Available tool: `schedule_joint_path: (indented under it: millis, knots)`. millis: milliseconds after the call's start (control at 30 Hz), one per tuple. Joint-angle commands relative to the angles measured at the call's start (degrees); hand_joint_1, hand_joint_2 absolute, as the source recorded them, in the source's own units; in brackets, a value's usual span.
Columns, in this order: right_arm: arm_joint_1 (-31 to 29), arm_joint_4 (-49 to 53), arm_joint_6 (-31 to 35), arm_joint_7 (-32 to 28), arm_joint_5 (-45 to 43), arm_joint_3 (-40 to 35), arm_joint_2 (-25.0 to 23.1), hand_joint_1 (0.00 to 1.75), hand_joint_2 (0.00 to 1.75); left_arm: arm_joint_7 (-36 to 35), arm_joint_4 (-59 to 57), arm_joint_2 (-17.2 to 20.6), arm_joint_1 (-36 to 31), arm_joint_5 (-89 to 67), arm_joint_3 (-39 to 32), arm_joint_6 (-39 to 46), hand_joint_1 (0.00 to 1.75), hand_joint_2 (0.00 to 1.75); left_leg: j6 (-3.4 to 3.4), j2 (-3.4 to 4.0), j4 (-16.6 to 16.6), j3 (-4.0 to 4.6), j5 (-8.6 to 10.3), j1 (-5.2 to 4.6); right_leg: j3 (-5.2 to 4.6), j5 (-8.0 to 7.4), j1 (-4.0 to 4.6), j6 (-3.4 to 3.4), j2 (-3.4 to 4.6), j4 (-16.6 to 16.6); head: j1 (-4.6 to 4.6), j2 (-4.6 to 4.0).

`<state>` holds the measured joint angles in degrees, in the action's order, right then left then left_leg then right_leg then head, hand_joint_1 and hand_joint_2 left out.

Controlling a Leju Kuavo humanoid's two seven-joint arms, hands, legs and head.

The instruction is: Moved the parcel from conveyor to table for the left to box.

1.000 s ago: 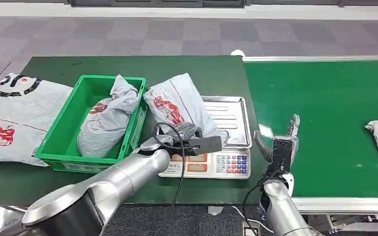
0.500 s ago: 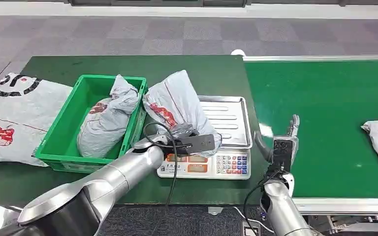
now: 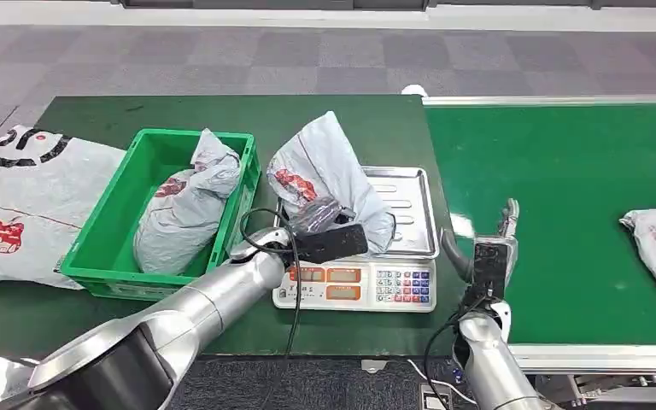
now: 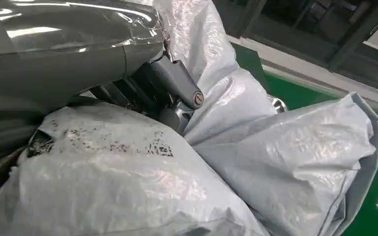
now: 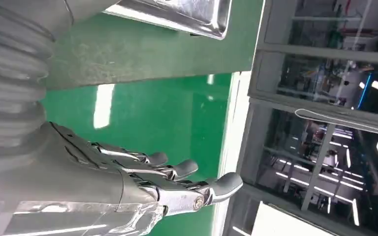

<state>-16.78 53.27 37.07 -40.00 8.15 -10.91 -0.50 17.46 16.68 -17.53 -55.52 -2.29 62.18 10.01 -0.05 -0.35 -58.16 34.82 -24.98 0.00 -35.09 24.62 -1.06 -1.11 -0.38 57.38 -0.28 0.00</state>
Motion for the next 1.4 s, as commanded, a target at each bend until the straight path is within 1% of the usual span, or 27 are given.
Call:
schedule_joint_path:
  millis: [33, 367, 400, 433, 567, 633, 667, 767, 800, 833, 867, 900, 933, 967, 1000, 1033, 1067, 1100, 1133, 1167, 1200, 1233, 1267, 1333, 1367, 1400]
  knots:
    - [-1.6, -2.5, -0.1, 0.0, -0.2, -2.3, 1.3, 0.0, 1.75, 0.0, -0.4, 0.9, -0.9, 0.1, -2.3, 0.0, 1.75, 1.75, -0.03, 0.1, 0.0, -0.06, -0.03, 0.03, 0.04, -0.01, 0.04, 0.05, 0.1, -0.1, 0.0, 0.0]
    - [-1.6, -2.5, -0.1, 0.0, -0.2, -2.3, 1.3, 0.0, 1.75, 0.0, -0.4, 0.9, -0.9, 0.1, -2.3, 0.0, 1.75, 1.75, -0.02, 0.07, 0.0, -0.02, -0.02, 0.01, 0.0, 0.0, 0.01, 0.05, 0.07, 0.0, 0.0, 0.0]
    - [-1.6, -2.5, -0.1, 0.0, -0.2, -2.3, 1.3, 0.0, 1.75, 0.0, -0.4, 0.9, -0.9, 0.1, -2.3, 0.0, 1.75, 1.75, -0.06, 0.17, 0.2, -0.21, -0.03, 0.07, 0.19, -0.04, 0.09, 0.12, 0.17, -0.2, 0.0, 0.0]
    - [-1.6, -2.5, -0.1, 0.0, -0.2, -2.3, 1.3, 0.0, 1.75, 0.0, -0.4, 0.9, -0.9, 0.1, -2.3, 0.0, 1.75, 1.75, -0.03, 0.1, 0.0, -0.04, -0.03, 0.04, 0.03, -0.01, 0.05, 0.06, 0.1, -0.1, 0.0, 0.0]
    - [-1.6, -2.5, -0.1, 0.0, -0.2, -2.3, 1.3, 0.0, 1.75, 0.0, -0.4, 0.9, -0.9, 0.1, -2.3, 0.0, 1.75, 1.75, -0.02, 0.09, 0.0, 0.0, -0.02, 0.03, -0.01, -0.01, 0.03, 0.05, 0.08, 0.0, 0.0, 0.0]
    - [-1.6, -2.5, -0.1, 0.0, -0.2, -2.3, 1.3, 0.0, 1.75, 0.0, -0.4, 0.9, -0.9, 0.1, -2.3, 0.0, 1.75, 1.75, -0.04, 0.16, 0.1, -0.13, -0.04, 0.07, 0.13, -0.03, 0.09, 0.1, 0.15, -0.2, 0.0, 0.0]
    - [-1.6, -2.5, -0.1, 0.0, -0.2, -2.3, 1.3, 0.0, 1.75, 0.0, -0.4, 0.9, -0.9, 0.1, -2.3, 0.0, 1.75, 1.75, -0.02, 0.07, 0.0, -0.01, -0.03, 0.02, -0.01, 0.0, 0.02, 0.04, 0.07, 0.0, 0.0, 0.0]
    - [-1.6, -2.5, -0.1, 0.0, -0.2, -2.3, 1.3, 0.0, 1.75, 0.0, -0.4, 0.9, -0.9, 0.1, -2.3, 0.0, 1.75, 1.75, -0.04, 0.15, 0.1, -0.09, -0.04, 0.05, 0.07, -0.02, 0.06, 0.09, 0.14, -0.1, 0.0, 0.0]
    - [4.6, 0.9, 2.4, 0.0, -0.3, -1.7, 3.7, 0.0, 1.75, 22.5, 28.4, 2.7, 23.0, -28.7, -31.1, 28.8, 1.75, 1.75, -0.03, 0.1, 0.0, -0.03, -0.03, 0.04, 0.03, -0.01, 0.05, 0.07, 0.1, -0.1, 0.0, 0.0]
    - [7.7, 4.2, 2.1, 0.0, -0.7, -1.7, 4.9, 0.0, 1.75, 22.5, 50.0, 7.6, 23.3, -37.4, -52.3, 30.0, 1.75, 1.75, 0.0, -0.12, 0.3, -0.31, 0.0, -0.06, 0.34, 0.05, -0.05, 0.02, -0.11, -0.3, 0.0, 0.0]
    - [8.8, 5.3, 2.2, 0.0, -1.1, -1.8, 5.4, 0.0, 1.75, 22.5, 59.3, 9.7, 23.5, -35.4, -51.8, 30.0, 1.75, 1.75, -0.01, -0.24, 0.6, -0.56, 0.03, -0.08, 0.6, 0.08, -0.07, 0.05, -0.24, -0.5, 0.0, 0.0]
    - [9.5, 6.1, 1.9, 0.0, -1.0, -1.7, 5.6, 0.0, 1.75, 22.5, 59.0, 10.8, 23.7, -34.3, -52.0, 29.8, 1.75, 1.75, -0.03, -0.23, 0.6, -0.54, 0.01, -0.04, 0.56, 0.1, -0.03, 0.08, -0.23, -0.5, 0.0, 0.0]
    - [9.5, 6.1, 1.9, 0.0, -1.0, -1.7, 5.6, 0.0, 1.75, 22.5, 59.0, 10.8, 23.7, -34.3, -52.0, 29.8, 1.75, 1.75, -0.03, -0.19, 0.1, -0.1, -0.12, -0.04, 0.06, 0.18, -0.04, 0.09, -0.2, -0.1, -0.02, 0.0]
    - [9.5, 6.1, 1.9, 0.0, -1.0, -1.7, 5.6, 0.0, 1.75, 22.5, 59.0, 10.8, 23.7, -34.3, -52.0, 29.8, 1.75, 1.75, 0.11, -0.23, -0.1, 0.0, -0.25, -0.05, 0.11, 0.35, -0.05, -0.11, -0.26, 0.1, 0.0, 0.0]
    - [9.5, 6.1, 1.9, 0.0, -1.0, -1.7, 5.6, 0.0, 1.75, 22.5, 59.0, 10.8, 23.7, -34.3, -52.0, 29.8, 1.75, 1.75, 0.11, -0.06, -0.2, -0.01, -0.39, 0.02, 0.1, 0.47, 0.03, -0.08, -0.09, 0.1, 0.02, 0.0]
    - [8.1, 4.6, 1.8, 0.0, -0.6, -1.9, 5.1, 0.0, 1.75, 22.5, 57.5, 8.9, 23.4, -36.1, -52.1, 30.0, 1.75, 1.75, 0.12, 0.03, -0.2, 0.09, -0.34, 0.0, -0.03, 0.35, -0.01, -0.09, 0.06, 0.1, 0.07, 0.0]
    - [7.5, 4.1, 1.8, 0.0, -0.5, -1.9, 5.0, 0.0, 1.75, 22.5, 57.0, 8.1, 23.3, -36.9, -52.3, 30.0, 1.75, 1.75, 0.06, 0.66, 0.0, -0.13, -0.4, -0.03, -0.04, 0.25, -0.05, -0.04, 0.69, 0.1, 0.07, 0.0]
    - [7.3, 3.9, 1.7, 0.0, -0.5, -1.9, 4.9, 0.0, 1.75, 22.5, 57.2, 7.5, 23.4, -37.3, -52.8, 30.0, 1.75, 1.75, -0.11, 0.82, 0.1, -0.1, -0.51, -0.08, -0.13, 0.16, -0.11, 0.02, 0.85, 0.1, 0.04, 0.0]
    - [7.1, 3.7, 1.6, 0.0, -0.4, -1.9, 4.9, 0.0, 1.75, 22.5, 57.8, 7.4, 23.6, -35.9, -52.7, 30.0, 1.75, 1.75, -0.22, 1.09, 0.1, -0.18, -0.72, -0.02, -0.03, 0.17, -0.04, 0.11, 1.15, 0.0, 0.02, 0.0]
    - [7.1, 3.7, 1.6, 0.0, -0.3, -1.9, 4.8, 0.0, 1.75, 22.5, 57.7, 7.6, 23.6, -35.2, -52.4, 30.0, 1.75, 1.75, -0.15, 1.26, 0.0, 0.08, -0.95, -0.02, -0.06, 0.32, -0.04, 0.18, 1.21, 0.1, 0.0, 0.0]
    - [7.0, 3.7, 1.7, 0.0, -0.3, -1.9, 4.7, 0.0, 1.75, 22.5, 57.6, 7.7, 23.5, -35.3, -52.5, 30.0, 1.75, 1.75, -0.13, 1.16, 0.0, 0.04, -0.88, 0.01, -0.01, 0.33, 0.0, 0.19, 1.08, 0.1, -0.02, 0.0]
    - [7.0, 3.7, 1.7, 0.0, -0.3, -1.8, 4.6, 0.0, 1.75, 22.5, 57.7, 7.6, 23.5, -35.6, -52.8, 30.0, 1.75, 1.75, -0.1, 0.86, 0.2, -0.19, -0.66, 0.08, -0.02, 0.31, 0.08, 0.2, 0.76, -0.1, 0.0, 0.0]
    - [7.1, 3.8, 1.7, 0.0, -0.2, -1.7, 4.6, 0.0, 1.75, 22.5, 57.5, 7.3, 23.4, -36.4, -53.4, 30.0, 1.75, 1.75, -0.05, 0.8, 0.2, -0.42, -0.46, 0.08, 0.12, 0.37, 0.1, 0.17, 0.68, -0.1, 0.0, 0.0]
    - [7.1, 3.8, 1.7, 0.0, -0.2, -1.7, 4.6, 0.0, 1.75, 22.5, 57.5, 7.3, 23.4, -36.4, -53.4, 30.0, 1.75, 1.75, -0.13, 0.62, 0.1, -0.41, -0.46, 0.12, 0.16, 0.39, 0.13, 0.18, 0.6, -0.1, 0.0, 0.0]
    - [7.1, 3.8, 1.7, 0.0, -0.2, -1.7, 4.6, 0.0, 1.75, 22.5, 57.5, 7.3, 23.4, -36.4, -53.4, 30.0, 1.75, 1.75, -0.15, 0.65, 0.1, -0.44, -0.48, 0.1, 0.17, 0.37, 0.1, 0.21, 0.65, 0.0, 0.0, 0.0]
    - [7.1, 3.8, 1.7, 0.0, -0.2, -1.7, 4.6, 0.0, 1.75, 22.5, 57.5, 7.3, 23.4, -36.4, -53.4, 30.0, 1.75, 1.75, -0.11, 0.53, 0.1, -0.24, -0.42, 0.06, 0.04, 0.32, 0.06, 0.15, 0.53, 0.0, 0.0, 0.0]
